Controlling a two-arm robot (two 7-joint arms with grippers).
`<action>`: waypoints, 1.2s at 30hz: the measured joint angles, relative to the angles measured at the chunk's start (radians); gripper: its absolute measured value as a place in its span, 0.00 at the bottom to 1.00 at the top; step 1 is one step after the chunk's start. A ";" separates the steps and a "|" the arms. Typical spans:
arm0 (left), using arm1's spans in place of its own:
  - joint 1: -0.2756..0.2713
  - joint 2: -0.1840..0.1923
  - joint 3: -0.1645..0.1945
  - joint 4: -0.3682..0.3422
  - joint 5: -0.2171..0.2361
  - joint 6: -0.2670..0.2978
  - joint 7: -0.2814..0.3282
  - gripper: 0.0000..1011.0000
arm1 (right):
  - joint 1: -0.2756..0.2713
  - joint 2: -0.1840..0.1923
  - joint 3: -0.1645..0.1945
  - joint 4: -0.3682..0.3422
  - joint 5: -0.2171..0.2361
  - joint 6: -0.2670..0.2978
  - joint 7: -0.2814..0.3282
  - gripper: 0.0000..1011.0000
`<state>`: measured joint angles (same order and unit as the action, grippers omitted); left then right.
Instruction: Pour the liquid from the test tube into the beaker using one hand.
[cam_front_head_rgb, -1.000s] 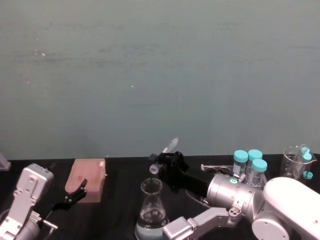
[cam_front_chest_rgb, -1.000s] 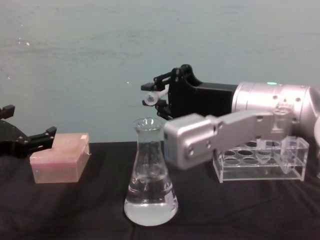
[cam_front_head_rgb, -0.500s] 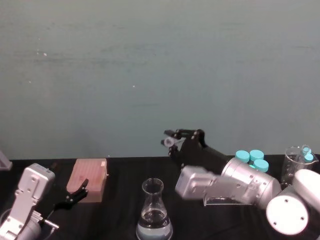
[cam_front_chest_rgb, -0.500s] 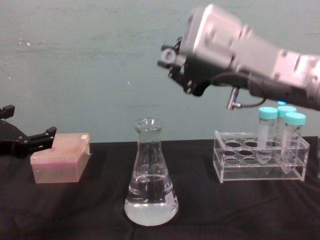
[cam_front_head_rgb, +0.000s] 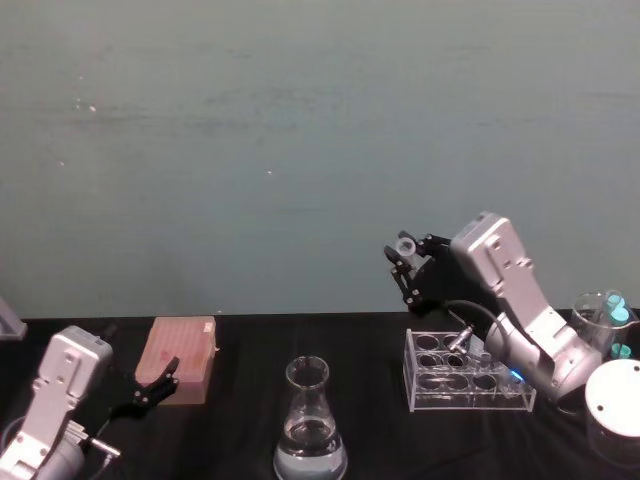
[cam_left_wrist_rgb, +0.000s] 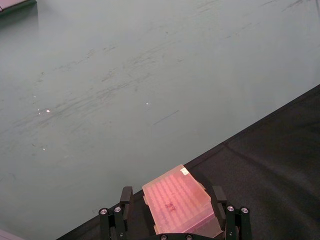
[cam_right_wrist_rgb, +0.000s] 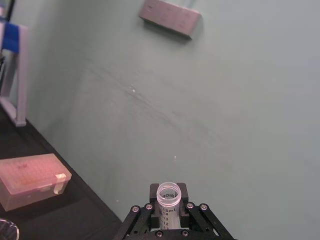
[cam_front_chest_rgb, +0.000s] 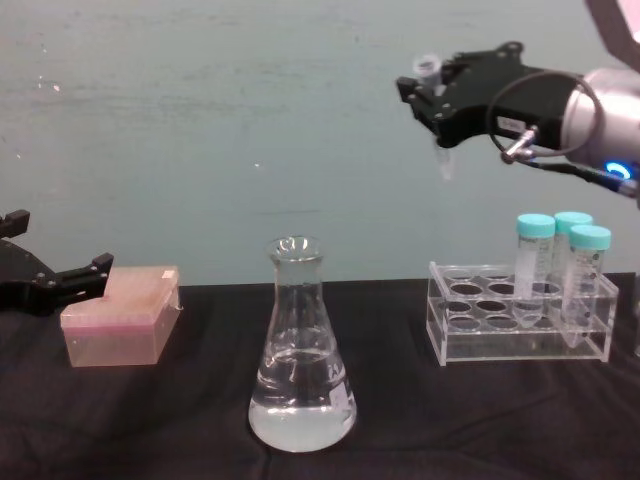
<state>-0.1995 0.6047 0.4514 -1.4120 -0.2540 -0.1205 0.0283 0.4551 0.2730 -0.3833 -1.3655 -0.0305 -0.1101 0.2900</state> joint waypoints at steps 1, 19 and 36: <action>0.000 0.000 0.000 0.000 0.000 0.000 0.000 0.99 | -0.004 -0.003 0.007 -0.001 0.007 0.007 0.001 0.20; 0.000 0.000 0.000 0.000 0.000 0.000 0.000 0.99 | -0.057 -0.040 0.094 0.045 0.152 0.122 0.033 0.20; 0.000 0.000 0.000 0.000 0.000 0.000 0.000 0.99 | -0.034 -0.038 0.098 0.122 0.206 0.133 0.065 0.20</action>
<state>-0.1995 0.6047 0.4514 -1.4120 -0.2540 -0.1205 0.0283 0.4207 0.2351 -0.2849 -1.2439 0.1754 0.0232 0.3545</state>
